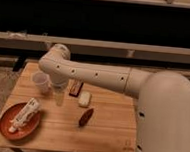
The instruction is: Push the eraser across the table
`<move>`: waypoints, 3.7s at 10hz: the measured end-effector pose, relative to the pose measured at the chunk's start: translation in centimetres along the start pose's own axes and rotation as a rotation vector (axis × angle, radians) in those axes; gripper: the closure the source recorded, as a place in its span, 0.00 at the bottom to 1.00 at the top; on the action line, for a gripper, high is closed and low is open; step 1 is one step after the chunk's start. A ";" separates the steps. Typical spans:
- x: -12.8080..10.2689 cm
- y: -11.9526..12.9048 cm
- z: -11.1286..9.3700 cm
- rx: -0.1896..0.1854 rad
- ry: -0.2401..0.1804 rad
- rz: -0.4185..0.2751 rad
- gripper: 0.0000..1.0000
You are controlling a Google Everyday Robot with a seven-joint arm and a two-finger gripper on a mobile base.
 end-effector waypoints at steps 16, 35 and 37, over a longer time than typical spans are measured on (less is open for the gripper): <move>-3.0 5.5 3.2 -0.033 -0.031 0.024 0.20; -7.5 23.1 15.6 -0.066 -0.041 0.121 1.00; -7.5 22.9 16.5 -0.046 -0.050 0.121 1.00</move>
